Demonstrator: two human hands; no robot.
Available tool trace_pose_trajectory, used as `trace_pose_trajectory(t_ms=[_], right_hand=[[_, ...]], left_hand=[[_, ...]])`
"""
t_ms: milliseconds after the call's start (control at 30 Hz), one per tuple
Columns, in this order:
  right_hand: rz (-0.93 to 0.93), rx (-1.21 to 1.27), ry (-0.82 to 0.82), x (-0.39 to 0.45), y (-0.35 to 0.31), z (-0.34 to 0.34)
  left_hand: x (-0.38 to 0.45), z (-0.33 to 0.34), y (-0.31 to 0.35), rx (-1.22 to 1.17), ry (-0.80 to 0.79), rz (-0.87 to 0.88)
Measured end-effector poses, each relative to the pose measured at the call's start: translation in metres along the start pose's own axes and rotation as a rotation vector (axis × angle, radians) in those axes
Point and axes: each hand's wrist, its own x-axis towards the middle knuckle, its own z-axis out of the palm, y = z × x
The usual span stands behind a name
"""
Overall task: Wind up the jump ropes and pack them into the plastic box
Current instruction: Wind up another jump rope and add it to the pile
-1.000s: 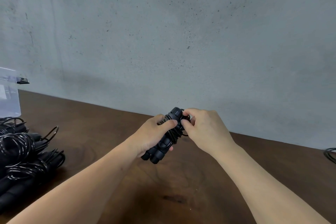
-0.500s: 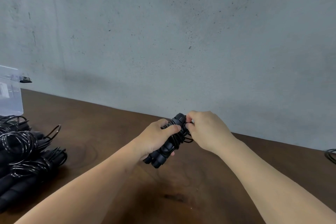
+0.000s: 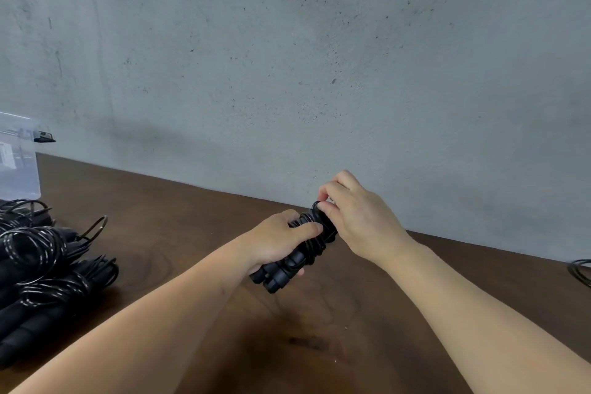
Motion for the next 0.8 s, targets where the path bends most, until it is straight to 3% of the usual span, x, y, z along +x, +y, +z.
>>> trace_pose_trajectory(t_ms=[100, 200, 267, 400, 800], right_hand=[[0.137, 0.19, -0.002, 0.004, 0.004, 0.007], [0.406, 0.45, 0.072, 0.006, 0.003, 0.012], [0.561, 0.496, 0.094, 0.004, 0.0, 0.017], [0.756, 0.694, -0.014, 0.004, -0.016, 0.029], [0.824, 1.138, -0.151, 0.019, -0.073, 0.062]], left_hand=[[-0.002, 0.0, -0.001, -0.011, -0.002, 0.015], [-0.002, 0.0, -0.003, -0.086, 0.028, 0.026], [-0.001, -0.001, -0.003, -0.13, 0.057, 0.03], [0.003, -0.003, 0.002, -0.123, 0.138, 0.033], [-0.043, -0.035, 0.008, 0.264, 0.412, -0.012]])
